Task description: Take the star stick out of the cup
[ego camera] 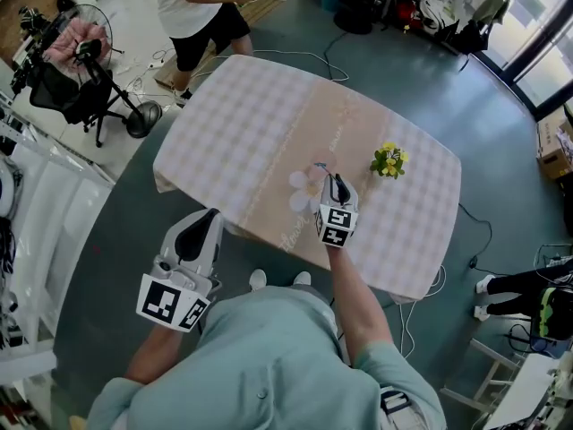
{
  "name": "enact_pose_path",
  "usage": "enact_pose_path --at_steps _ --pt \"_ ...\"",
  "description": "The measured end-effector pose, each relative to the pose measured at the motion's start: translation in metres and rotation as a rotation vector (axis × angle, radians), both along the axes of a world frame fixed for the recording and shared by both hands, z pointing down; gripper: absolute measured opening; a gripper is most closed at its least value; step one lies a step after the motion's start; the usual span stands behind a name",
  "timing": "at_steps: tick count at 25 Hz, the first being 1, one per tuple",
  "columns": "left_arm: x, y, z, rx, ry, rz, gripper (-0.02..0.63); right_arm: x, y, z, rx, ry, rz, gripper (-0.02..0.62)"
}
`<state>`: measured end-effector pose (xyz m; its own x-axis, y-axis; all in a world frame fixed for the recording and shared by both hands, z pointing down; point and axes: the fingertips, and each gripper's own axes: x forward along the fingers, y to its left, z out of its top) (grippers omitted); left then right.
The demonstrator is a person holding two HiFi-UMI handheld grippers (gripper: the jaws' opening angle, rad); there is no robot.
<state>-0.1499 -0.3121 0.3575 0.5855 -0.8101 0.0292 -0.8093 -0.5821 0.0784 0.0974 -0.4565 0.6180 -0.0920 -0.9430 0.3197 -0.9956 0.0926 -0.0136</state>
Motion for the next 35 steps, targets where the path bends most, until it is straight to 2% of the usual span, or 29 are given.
enact_pose_path --at_steps 26,35 --pt "-0.002 -0.004 0.002 0.000 -0.001 0.001 0.005 0.000 -0.002 0.005 -0.011 0.017 0.002 0.012" --pt "-0.001 -0.006 0.006 0.000 0.007 0.011 0.005 -0.002 -0.001 -0.010 0.029 0.024 -0.008 0.011"
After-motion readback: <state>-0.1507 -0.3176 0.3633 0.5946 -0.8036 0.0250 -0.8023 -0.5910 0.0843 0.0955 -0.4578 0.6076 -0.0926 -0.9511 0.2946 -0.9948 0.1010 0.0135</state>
